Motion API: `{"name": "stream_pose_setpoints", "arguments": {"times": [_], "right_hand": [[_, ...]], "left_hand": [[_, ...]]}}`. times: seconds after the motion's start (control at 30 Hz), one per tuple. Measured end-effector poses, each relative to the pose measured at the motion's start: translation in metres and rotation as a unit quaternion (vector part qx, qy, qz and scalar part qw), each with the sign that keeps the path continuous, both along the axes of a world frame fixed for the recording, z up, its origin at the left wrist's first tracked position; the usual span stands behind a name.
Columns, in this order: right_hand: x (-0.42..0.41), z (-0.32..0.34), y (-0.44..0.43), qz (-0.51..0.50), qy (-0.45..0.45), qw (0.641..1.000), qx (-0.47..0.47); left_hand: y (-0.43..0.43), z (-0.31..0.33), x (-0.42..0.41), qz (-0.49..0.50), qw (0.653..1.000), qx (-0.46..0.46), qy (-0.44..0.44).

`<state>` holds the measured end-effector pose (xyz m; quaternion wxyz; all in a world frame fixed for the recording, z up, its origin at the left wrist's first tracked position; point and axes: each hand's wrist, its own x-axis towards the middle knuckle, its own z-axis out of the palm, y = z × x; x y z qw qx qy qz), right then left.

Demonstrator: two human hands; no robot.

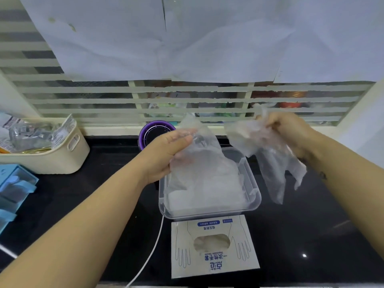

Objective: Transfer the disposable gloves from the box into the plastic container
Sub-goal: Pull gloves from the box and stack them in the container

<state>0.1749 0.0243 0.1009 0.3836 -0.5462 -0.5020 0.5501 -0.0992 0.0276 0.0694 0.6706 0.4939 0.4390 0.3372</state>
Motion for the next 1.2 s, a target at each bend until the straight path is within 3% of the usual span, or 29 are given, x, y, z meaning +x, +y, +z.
{"name": "stream_pose_setpoints", "arguments": {"times": [0.13,0.27,0.4,0.47,0.57,0.67,0.77,0.83,0.9,0.97,1.0,1.07,1.1,1.2], "right_hand": [[-0.019,-0.019,-0.006,0.153,-0.088,0.979,-0.101],[-0.037,-0.047,-0.011,0.094,0.018,0.974,-0.203],[-0.042,-0.066,-0.017,0.033,0.156,0.965,-0.206],[-0.043,-0.067,-0.017,0.014,0.182,0.963,-0.197],[-0.041,-0.067,-0.010,-0.013,0.141,0.972,-0.188],[-0.033,-0.064,-0.005,-0.040,-0.057,0.985,-0.161],[-0.027,-0.065,-0.002,0.044,-0.269,0.958,-0.084],[-0.030,-0.067,0.002,0.113,-0.327,0.938,-0.041],[-0.035,-0.069,0.006,0.149,-0.364,0.919,-0.011],[-0.041,-0.071,0.009,0.152,-0.373,0.915,0.015],[-0.044,-0.072,0.010,0.150,-0.375,0.914,0.025],[-0.047,-0.074,0.010,0.151,-0.385,0.909,0.039],[-0.049,-0.075,0.011,0.154,-0.393,0.905,0.045],[-0.053,-0.077,0.013,0.170,-0.419,0.891,0.041]], "left_hand": [[0.005,0.012,0.005,0.001,0.998,-0.019,-0.066],[0.009,0.011,0.006,0.039,0.979,-0.049,-0.195],[0.009,0.003,0.005,0.098,0.953,-0.059,-0.279],[0.005,-0.007,0.006,0.138,0.962,-0.060,-0.229],[-0.002,-0.029,0.005,0.177,0.983,-0.033,-0.039],[-0.009,-0.046,0.001,0.137,0.966,0.075,0.204],[-0.015,-0.054,-0.004,0.064,0.922,0.113,0.364],[-0.022,-0.056,-0.008,0.039,0.900,0.121,0.418],[-0.028,-0.053,-0.011,0.068,0.846,0.176,0.499],[-0.033,-0.048,-0.010,0.135,0.765,0.336,0.533],[-0.035,-0.045,-0.008,0.141,0.736,0.427,0.506],[-0.036,-0.044,0.001,0.029,0.708,0.538,0.456],[-0.035,-0.046,0.006,-0.062,0.714,0.527,0.457],[-0.024,-0.063,0.016,-0.243,0.754,0.310,0.526]]}}
